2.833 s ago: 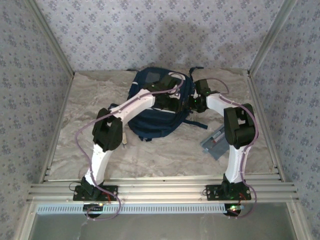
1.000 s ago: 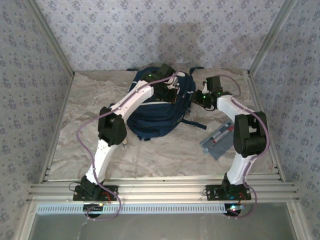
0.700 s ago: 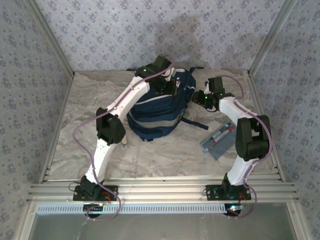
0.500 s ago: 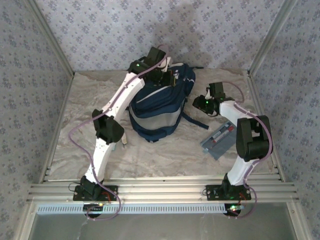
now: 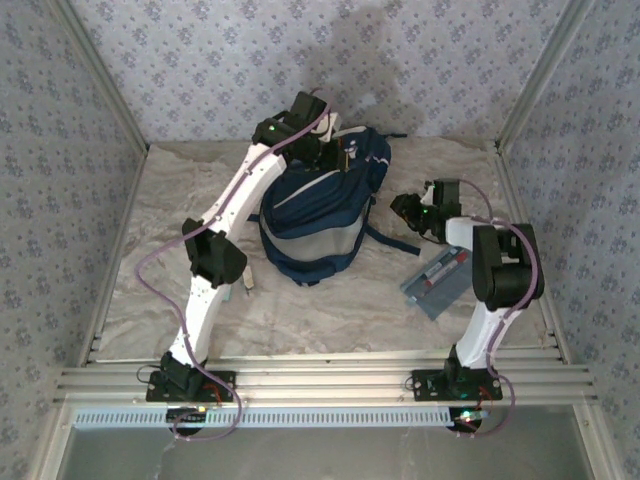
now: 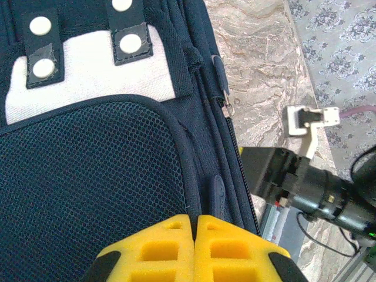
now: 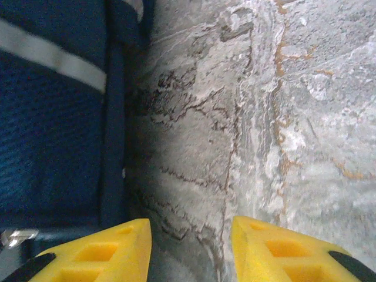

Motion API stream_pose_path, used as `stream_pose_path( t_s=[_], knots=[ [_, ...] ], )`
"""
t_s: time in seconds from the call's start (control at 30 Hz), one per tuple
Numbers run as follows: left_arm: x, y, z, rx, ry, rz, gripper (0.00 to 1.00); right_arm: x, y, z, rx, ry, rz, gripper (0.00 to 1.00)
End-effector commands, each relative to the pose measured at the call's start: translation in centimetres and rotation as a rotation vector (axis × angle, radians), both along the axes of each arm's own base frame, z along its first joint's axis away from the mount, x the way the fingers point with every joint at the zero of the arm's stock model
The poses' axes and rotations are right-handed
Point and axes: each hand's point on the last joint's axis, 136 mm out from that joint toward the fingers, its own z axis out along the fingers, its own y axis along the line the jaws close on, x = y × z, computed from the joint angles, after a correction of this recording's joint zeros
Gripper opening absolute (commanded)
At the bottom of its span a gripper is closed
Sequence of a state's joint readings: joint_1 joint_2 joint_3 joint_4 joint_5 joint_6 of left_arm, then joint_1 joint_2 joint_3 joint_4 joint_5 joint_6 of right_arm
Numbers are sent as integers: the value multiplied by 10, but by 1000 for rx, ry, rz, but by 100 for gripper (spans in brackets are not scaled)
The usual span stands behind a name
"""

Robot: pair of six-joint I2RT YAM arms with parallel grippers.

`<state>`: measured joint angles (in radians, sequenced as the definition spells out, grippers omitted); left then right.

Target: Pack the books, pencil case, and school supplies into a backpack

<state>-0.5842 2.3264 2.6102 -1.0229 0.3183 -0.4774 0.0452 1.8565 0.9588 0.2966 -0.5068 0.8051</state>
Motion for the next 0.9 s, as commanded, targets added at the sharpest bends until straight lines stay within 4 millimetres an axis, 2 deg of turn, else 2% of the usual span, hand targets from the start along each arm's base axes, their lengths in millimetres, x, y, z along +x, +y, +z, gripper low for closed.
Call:
stream_pose_path(
  t_s=[0.0,0.13,0.33,0.53,0.73,0.87],
  knots=[
    [-2,-9,40,-95,-68,-22,0,16,19,14,220,-44,-63,45],
    [-2,-12,33,-95,-51,-22,0,20,28,18,330,-63,-179,53],
    [-3,-18,33,-116,-46,-25,0,21,28,21,495,-111,-346,55],
    [-2,-19,35,-129,-47,-24,0,13,35,20,648,-154,-447,56],
    [-2,-19,36,-132,-54,-22,0,15,51,28,741,-154,-422,56],
    [-1,-16,36,-124,-59,-18,0,10,46,39,745,-172,-429,57]
  ],
)
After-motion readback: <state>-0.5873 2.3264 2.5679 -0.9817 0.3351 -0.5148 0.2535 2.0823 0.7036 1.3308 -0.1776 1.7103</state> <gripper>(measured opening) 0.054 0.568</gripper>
